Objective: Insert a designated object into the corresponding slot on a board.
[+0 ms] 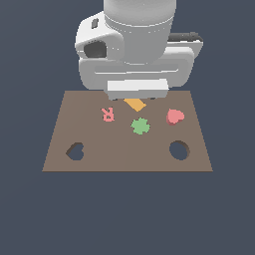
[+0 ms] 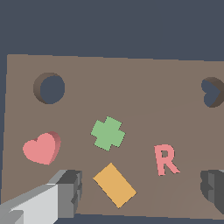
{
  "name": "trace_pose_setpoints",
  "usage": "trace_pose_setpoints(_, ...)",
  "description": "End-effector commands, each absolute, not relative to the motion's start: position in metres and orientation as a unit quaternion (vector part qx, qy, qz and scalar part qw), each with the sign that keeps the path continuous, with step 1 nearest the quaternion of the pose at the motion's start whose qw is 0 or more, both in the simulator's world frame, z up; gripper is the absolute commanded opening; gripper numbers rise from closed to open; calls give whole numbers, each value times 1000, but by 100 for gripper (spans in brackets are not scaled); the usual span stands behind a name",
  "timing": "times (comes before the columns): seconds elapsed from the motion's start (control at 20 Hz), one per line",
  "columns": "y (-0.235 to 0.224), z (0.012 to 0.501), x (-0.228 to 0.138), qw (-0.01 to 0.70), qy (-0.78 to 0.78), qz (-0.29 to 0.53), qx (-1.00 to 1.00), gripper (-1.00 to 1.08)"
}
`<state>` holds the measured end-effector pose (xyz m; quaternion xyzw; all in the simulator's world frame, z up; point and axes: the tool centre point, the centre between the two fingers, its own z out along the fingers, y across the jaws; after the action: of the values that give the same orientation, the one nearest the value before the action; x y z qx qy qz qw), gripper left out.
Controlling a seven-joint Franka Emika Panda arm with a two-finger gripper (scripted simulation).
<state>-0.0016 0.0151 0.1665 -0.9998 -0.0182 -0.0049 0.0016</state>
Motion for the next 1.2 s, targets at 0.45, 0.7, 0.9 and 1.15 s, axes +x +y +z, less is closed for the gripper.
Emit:
trace_pose_setpoints(0.45,28,156,-6,1,-2,-5,-1000,100)
trace_pose_setpoints(0.7,46,141,-11,1,21,-4,-1000,100)
trace_pose_setpoints(0.9,66,125,-16,1,46,-3,-999,100)
trace_pose_setpoints(1.15,98,100,-21,1,84,-2,-996,100)
